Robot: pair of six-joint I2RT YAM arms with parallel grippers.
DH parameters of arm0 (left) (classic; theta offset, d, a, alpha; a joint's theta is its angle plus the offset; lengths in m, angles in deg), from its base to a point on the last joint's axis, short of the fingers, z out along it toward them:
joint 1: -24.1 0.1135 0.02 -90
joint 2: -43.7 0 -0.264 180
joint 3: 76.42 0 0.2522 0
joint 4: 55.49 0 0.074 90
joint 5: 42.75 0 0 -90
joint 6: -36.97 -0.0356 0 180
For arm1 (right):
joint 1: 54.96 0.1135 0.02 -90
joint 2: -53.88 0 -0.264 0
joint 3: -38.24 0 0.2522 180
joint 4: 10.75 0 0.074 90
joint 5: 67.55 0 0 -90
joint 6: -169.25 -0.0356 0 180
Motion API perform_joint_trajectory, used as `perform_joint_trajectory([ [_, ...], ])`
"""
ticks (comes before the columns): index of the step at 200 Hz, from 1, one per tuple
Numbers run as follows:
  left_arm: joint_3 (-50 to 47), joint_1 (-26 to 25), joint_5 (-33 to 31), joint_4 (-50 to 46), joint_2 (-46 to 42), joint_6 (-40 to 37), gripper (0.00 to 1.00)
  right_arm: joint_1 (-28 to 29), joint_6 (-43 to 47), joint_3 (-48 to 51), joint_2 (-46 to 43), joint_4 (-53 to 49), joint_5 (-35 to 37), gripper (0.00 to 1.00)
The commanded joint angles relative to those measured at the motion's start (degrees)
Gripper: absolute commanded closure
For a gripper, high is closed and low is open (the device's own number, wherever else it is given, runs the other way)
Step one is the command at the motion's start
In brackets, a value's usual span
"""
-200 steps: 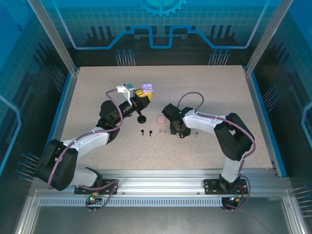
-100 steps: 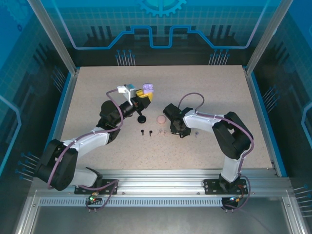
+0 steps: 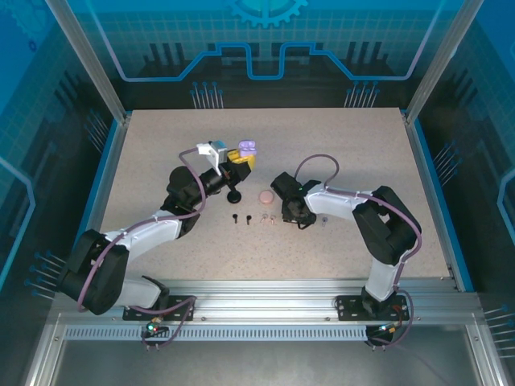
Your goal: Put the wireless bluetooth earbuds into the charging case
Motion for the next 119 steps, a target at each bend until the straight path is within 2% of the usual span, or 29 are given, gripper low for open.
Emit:
perform_joint_trajectory([
  [1, -0.28, -0.51, -0.76, 0.74, -1.09, -1.77, 1.0, -0.42, 2.02, 1.81, 0.19, -0.22, -2.15, 0.64],
  [119, -0.16, -1.43, -1.23, -0.1, -1.33, -2.61, 1.0, -0.33, 1.72, 4.25, -1.31, 1.21, -2.51, 0.79],
])
